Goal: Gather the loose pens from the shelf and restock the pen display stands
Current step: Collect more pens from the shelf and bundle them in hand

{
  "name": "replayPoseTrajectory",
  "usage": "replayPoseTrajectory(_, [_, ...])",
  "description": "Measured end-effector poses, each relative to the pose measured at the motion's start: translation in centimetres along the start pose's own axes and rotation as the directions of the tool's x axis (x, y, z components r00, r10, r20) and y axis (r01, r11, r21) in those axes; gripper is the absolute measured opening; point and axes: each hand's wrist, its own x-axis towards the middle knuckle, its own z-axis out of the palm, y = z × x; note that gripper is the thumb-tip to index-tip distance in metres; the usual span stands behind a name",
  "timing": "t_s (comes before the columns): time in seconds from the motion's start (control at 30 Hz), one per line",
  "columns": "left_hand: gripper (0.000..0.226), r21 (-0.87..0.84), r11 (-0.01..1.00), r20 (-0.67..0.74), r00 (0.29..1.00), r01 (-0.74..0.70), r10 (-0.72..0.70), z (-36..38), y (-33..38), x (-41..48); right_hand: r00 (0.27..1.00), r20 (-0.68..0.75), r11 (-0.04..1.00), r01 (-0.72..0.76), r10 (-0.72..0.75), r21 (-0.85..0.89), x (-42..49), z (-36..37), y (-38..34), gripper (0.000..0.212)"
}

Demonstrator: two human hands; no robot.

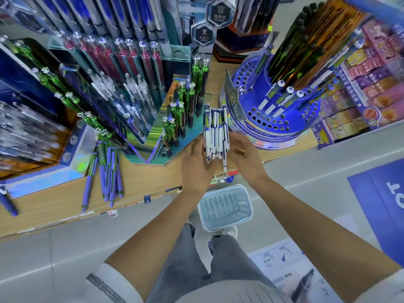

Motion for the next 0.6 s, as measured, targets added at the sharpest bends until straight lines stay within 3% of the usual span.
replayPoseTrajectory(0.2, [0.027, 0.035, 0.994, -0.027, 0.994, -0.101, 0.102, -2.1, -1.0, -1.9, 0.984, -0.178, 0.999, 0.015, -0.020, -0.031, -2.2, 0.6, 0.5, 0.026])
replayPoseTrajectory(0.27, [0.024, 0.017, 0.994, -0.047, 0.993, -0.105, 0.106, -2.7, -1.5, -3.3, 0.979, -0.200, 0.999, 0.030, -0.035, -0.028, -3.4, 1.3, 0.5, 0.021])
replayPoseTrajectory(0.33, [0.025, -0.014, 0.995, -0.093, 0.990, -0.104, 0.102, -3.4, -2.1, -4.7, 0.990, -0.139, 0.999, 0.036, -0.038, -0.019, -4.8, 2.3, 0.3, 0.019])
replayPoseTrajectory(0.43, [0.021, -0.074, 0.996, -0.168, 0.985, -0.051, 0.038, -4.9, -3.4, -7.2, 0.996, 0.067, 0.997, 0.069, -0.066, -0.045, -6.7, 4.3, 0.1, 0.019])
replayPoseTrajectory(0.6, [0.037, -0.043, 0.998, -0.332, 0.942, 0.038, -0.050, -9.2, -7.1, -13.1, 0.931, 0.339, 0.976, 0.183, -0.134, -0.115, -10.8, 9.4, -0.9, 0.012])
